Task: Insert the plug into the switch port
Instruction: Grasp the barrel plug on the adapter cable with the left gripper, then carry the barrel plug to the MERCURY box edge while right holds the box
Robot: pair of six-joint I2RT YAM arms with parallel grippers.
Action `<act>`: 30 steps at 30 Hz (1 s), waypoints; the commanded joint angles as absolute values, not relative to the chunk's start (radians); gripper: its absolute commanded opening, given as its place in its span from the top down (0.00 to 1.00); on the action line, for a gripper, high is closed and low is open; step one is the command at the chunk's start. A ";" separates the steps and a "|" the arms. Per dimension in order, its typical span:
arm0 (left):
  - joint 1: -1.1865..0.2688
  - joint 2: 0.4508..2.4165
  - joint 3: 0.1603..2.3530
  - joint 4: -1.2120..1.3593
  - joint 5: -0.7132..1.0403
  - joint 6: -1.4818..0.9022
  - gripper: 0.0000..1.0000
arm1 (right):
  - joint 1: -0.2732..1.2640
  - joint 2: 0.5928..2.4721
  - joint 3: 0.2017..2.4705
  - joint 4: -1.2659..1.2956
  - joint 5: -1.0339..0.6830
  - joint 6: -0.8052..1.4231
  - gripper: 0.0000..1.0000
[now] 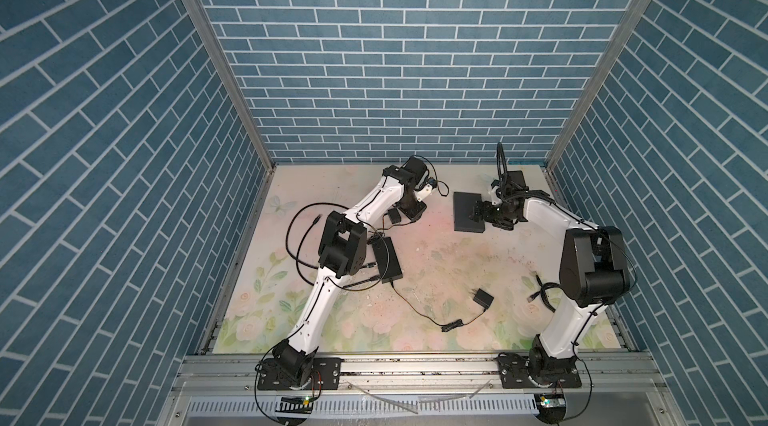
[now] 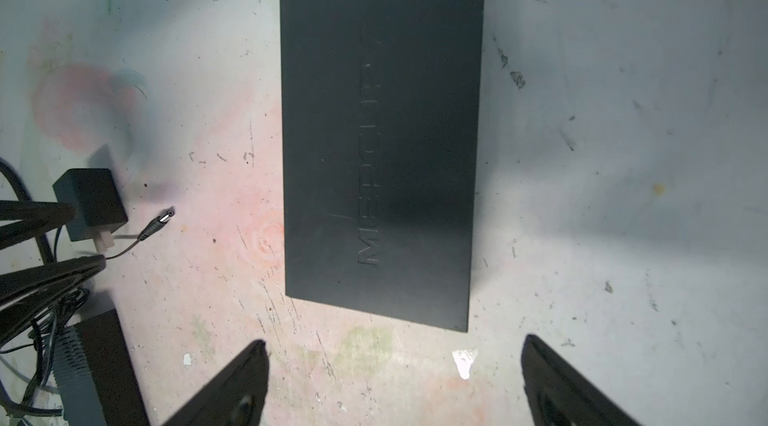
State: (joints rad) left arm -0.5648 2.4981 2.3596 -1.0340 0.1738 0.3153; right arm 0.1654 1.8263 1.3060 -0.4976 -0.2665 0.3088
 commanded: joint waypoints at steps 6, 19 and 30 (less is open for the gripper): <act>-0.555 2.618 2.453 -1.181 0.134 0.430 0.65 | 0.160 1.796 1.290 -0.516 -0.275 0.281 0.06; -0.555 2.647 2.433 -1.149 0.199 0.464 0.98 | 0.160 1.815 1.339 -0.568 -0.265 0.252 0.05; -0.579 2.376 2.229 -0.999 0.345 0.454 1.00 | 0.194 1.974 1.565 -0.658 -0.187 0.204 0.01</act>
State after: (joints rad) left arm -0.5671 2.4775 2.2616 -1.0500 0.2802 0.4488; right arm 0.1810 1.9163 1.4818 -0.5934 -0.2256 0.2558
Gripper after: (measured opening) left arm 0.067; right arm 0.988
